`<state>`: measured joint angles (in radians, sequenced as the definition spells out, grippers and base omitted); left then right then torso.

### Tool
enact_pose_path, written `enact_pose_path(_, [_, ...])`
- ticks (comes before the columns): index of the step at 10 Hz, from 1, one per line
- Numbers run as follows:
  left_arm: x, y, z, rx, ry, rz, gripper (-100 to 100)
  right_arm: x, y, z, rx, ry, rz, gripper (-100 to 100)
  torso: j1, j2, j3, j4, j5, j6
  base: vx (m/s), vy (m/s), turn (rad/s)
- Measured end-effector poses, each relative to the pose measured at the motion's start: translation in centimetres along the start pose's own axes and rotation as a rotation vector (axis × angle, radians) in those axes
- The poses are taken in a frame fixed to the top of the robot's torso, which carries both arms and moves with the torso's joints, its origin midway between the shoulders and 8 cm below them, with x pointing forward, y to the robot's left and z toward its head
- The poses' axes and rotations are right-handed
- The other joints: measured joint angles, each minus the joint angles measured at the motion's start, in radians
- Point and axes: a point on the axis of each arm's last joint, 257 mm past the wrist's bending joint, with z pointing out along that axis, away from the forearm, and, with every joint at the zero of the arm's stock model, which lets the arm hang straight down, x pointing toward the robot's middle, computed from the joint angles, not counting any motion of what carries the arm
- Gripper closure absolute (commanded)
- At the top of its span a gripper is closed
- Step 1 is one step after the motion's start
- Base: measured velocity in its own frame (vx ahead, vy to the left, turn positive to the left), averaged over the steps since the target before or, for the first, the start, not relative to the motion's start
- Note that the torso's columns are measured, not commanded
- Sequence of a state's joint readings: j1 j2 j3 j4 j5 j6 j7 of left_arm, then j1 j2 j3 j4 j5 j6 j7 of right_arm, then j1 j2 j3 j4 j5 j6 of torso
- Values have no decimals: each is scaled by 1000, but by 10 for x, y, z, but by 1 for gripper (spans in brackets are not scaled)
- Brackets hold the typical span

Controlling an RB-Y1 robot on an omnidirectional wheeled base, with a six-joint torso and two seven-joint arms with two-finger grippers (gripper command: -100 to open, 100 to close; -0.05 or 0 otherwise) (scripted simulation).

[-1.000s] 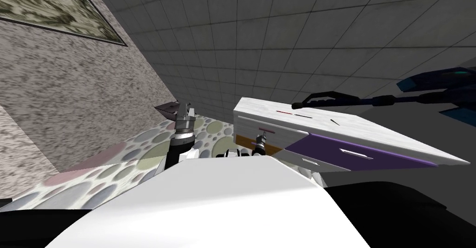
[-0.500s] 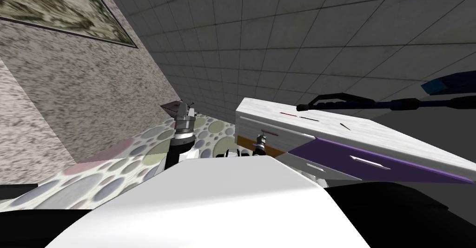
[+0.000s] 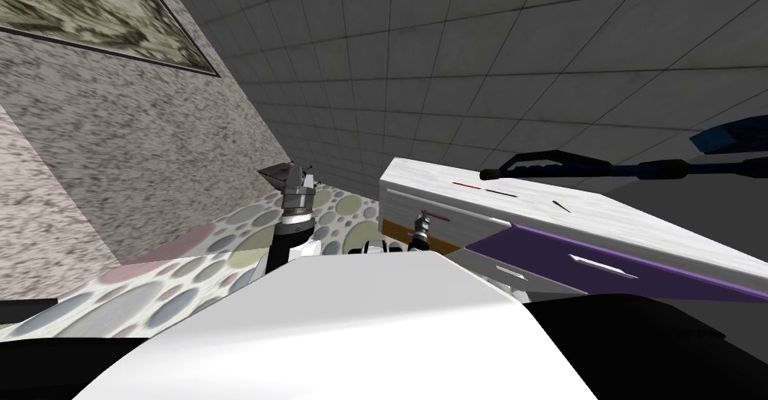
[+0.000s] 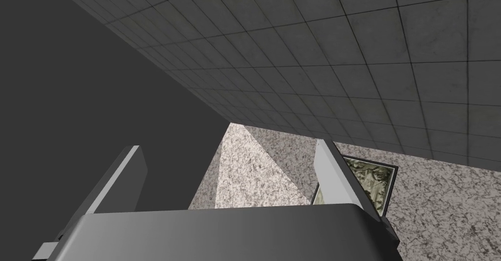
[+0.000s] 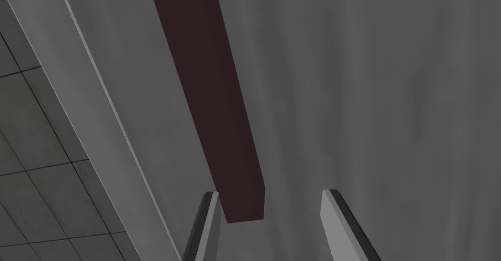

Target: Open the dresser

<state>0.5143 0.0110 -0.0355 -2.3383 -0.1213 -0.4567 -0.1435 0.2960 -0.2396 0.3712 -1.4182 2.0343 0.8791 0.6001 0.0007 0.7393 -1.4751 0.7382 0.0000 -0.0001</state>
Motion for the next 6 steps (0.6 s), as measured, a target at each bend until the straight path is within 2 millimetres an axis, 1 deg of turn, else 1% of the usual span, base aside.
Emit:
enact_pose_path(1, [0, 0, 0, 0, 0, 0, 0, -3, -5, 0, 10, -4, 3, 100, -1, 0, 1, -2, -3, -1, -194, 80, -32])
enact_pose_path(3, [0, 0, 0, 0, 0, 0, 0, -8, -3, -5, 1, -12, 2, 100, 0, 1, 1, 0, 0, 0, -178, 74, -33])
enact_pose_path(4, [0, 0, 0, 0, 0, 0, 0, -11, -3, -7, 0, -16, 2, 100, 0, -2, -1, 0, 0, 0, -75, 40, -12])
enact_pose_path(5, [0, 0, 0, 0, 0, 0, 0, -11, -3, -8, -1, -16, 2, -100, -3, -7, -4, -2, 0, 0, -21, -18, -3])
enact_pose_path(6, [0, 0, 0, 0, 0, 0, 0, -12, -2, -5, -7, -13, 16, -100, -5, -8, -5, -2, -1, 0, 4, -48, -2])
